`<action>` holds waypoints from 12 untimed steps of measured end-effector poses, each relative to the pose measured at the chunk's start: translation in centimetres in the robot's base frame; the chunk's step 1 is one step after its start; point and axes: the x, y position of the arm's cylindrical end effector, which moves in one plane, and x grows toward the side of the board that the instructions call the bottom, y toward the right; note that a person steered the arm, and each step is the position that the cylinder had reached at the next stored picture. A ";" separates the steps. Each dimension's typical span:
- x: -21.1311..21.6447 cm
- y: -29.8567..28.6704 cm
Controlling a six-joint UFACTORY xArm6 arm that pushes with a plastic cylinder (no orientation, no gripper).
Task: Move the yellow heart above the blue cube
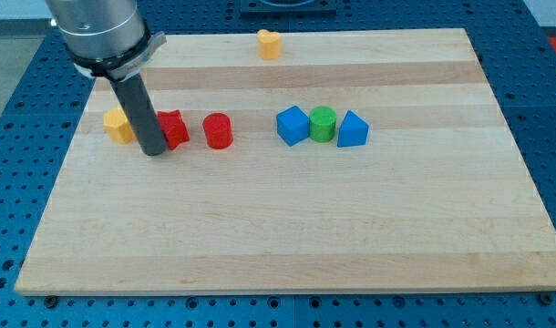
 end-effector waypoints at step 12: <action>-24.3 28.0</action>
